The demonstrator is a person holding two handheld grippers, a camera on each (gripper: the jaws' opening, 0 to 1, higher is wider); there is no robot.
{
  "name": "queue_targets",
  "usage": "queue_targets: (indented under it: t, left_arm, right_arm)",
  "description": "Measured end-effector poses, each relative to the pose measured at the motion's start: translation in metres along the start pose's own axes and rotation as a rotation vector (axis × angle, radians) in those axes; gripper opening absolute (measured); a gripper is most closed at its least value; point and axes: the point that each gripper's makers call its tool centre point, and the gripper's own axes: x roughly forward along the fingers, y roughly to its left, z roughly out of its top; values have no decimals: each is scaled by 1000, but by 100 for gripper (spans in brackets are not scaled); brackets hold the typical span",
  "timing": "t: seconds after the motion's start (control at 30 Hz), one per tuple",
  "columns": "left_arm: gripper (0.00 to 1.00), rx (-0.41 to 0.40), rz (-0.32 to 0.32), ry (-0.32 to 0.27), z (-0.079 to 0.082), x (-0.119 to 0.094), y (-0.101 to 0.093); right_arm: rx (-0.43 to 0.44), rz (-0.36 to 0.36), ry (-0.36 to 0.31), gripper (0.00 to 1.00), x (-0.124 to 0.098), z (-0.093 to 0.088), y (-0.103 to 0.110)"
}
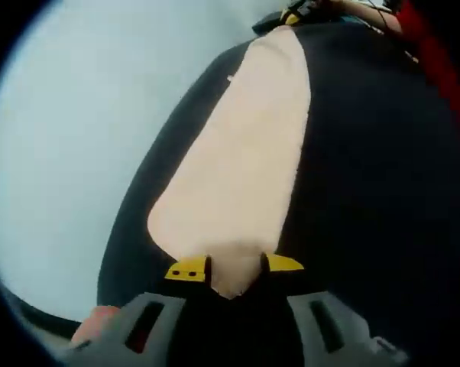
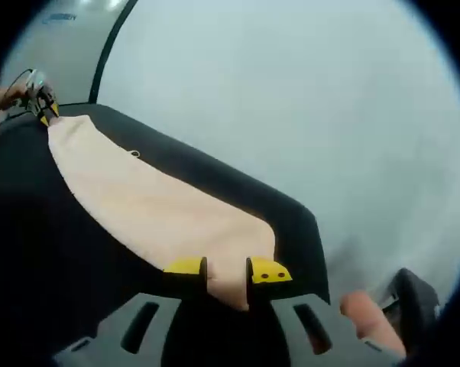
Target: Fold the towel on the table until its edges align and the towel forms a compact rectangular stack.
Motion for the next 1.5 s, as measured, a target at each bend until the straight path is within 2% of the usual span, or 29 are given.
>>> queue_targets:
  t: [0.07,0.13,0.3,0.4,0.47,0.5,0.53,0.57,0.6,0.67,0.7,0.77,0.8,0.87,0.9,0.97,1.0,1.07,1.1,1.13,1.17,1.2,1.23,1.27,1.33,1.37,1.4,1.43,1.5]
  left_arm:
    - [1,9,-19,25,-4,2,-3]
    - [0,-48,-17,25,-1,-3,-12]
    - [0,-59,-29,39,-2,-19,-29]
    - [0,-154,47,-28,0,-29,-13]
    - [2,-206,105,-76,3,-40,-3]
    - [5,-243,147,-99,4,-47,4]
    - [5,-290,158,-130,4,-53,7]
    - [5,-366,154,-190,9,-57,6]
    - [5,-468,188,-213,6,-62,11]
    - [5,-538,188,-252,7,-65,5]
    - [5,-600,209,-238,2,-66,3]
    - [6,-647,180,-281,6,-65,-6]
    - [10,-735,148,-297,8,-63,-12]
    - [13,-825,103,-337,11,-61,-17]
    - [13,-841,95,-340,12,-60,-20]
    - [13,-767,104,-346,16,-57,-26]
    - [13,-739,102,-313,14,-54,-34]
    - [13,-689,108,-252,7,-47,-40]
    - [13,-666,98,-250,7,-46,-44]
    - [13,-681,92,-258,7,-44,-46]
    - [13,-704,76,-274,9,-44,-47]
    - [13,-732,66,-302,13,-44,-48]
    - [13,-741,62,-316,14,-44,-48]
    - [13,-743,64,-314,11,-44,-45]
    - [13,-734,86,-293,6,-42,-41]
    - [13,-731,92,-285,3,-42,-40]
    - [13,-739,100,-281,3,-42,-40]
    - [13,-766,109,-287,2,-42,-38]
    - [13,-819,113,-301,1,-43,-36]
  right_arm:
    - [-4,2,-11,18,-2,0,-7]
    - [-10,0,-19,18,-10,-1,-7]
    - [21,-21,-42,18,-27,1,-7]
    - [102,-41,-81,18,-37,7,-10]
    - [96,-60,-87,18,-46,6,-11]
    - [62,-94,-58,18,-50,0,-16]
    - [12,-122,-13,18,-52,-8,-18]
    - [-57,-150,34,18,-53,-17,-19]
    - [-110,-150,57,18,-52,-23,-16]
    - [-153,-127,82,18,-48,-31,-10]
    - [-153,-97,87,18,-41,-35,-3]
    - [-220,-109,115,17,-31,-34,-10]
    - [-278,-135,112,15,-25,-29,-15]
    - [-345,-114,71,12,-12,-16,-7]
    - [-383,-87,61,12,-2,-13,-3]
    - [-433,-62,76,12,8,-15,5]
    - [-446,-44,98,12,13,-20,8]
    - [-478,-25,166,12,23,-38,6]
    - [-511,-3,219,12,27,-52,5]
    - [-543,25,278,10,28,-67,6]
    - [-535,51,180,5,32,-55,13]
    - [-517,41,201,5,28,-55,7]
    - [-506,66,208,2,31,-56,6]
    - [-555,77,218,1,31,-58,4]
    - [-650,2,218,0,30,-53,-15]
    - [-669,-36,229,0,26,-53,-24]
    - [-636,-17,209,0,24,-51,-22]
    - [-563,-14,186,0,18,-48,-18]
    - [-553,-11,207,0,12,-50,-21]
